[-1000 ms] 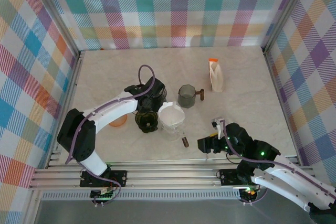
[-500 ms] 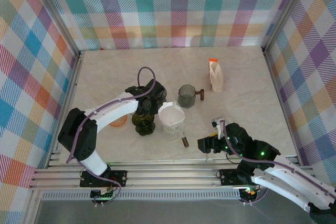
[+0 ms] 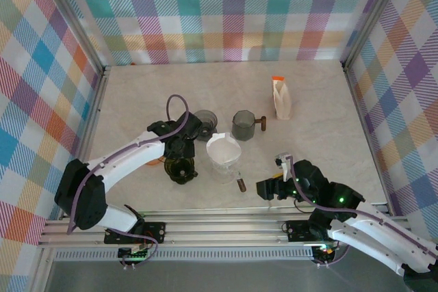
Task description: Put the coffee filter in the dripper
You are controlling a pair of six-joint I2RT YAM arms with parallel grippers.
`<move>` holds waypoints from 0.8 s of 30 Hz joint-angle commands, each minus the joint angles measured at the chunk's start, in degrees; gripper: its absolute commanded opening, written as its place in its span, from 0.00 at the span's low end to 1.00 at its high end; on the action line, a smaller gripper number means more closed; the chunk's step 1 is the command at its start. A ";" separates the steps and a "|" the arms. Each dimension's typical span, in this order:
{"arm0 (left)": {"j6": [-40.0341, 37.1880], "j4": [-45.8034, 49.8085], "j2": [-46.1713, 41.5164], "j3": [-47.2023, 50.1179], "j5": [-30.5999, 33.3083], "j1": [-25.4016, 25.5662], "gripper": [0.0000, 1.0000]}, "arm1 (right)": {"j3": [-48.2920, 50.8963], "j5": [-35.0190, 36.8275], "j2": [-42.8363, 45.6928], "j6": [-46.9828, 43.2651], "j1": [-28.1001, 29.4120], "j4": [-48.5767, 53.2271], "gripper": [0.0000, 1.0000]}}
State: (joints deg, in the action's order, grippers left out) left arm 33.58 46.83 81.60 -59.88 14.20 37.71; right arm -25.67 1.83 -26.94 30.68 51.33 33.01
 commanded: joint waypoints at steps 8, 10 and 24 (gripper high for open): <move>2.41 -2.00 -7.28 0.41 -6.11 -5.44 0.50 | 2.82 -6.22 -1.60 -3.22 -0.27 -4.84 0.84; 2.53 -4.13 -5.00 -0.82 -7.91 -7.49 0.45 | 3.17 -7.01 -2.30 -3.32 -0.27 -5.83 0.84; 2.66 -13.98 18.08 -15.91 -10.41 -15.21 0.52 | 3.25 -5.18 -1.40 -1.23 -0.27 -4.33 0.83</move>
State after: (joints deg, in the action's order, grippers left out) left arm 35.51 38.20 98.56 -74.63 7.05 23.57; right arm -22.98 -3.53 -29.41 28.75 51.33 29.19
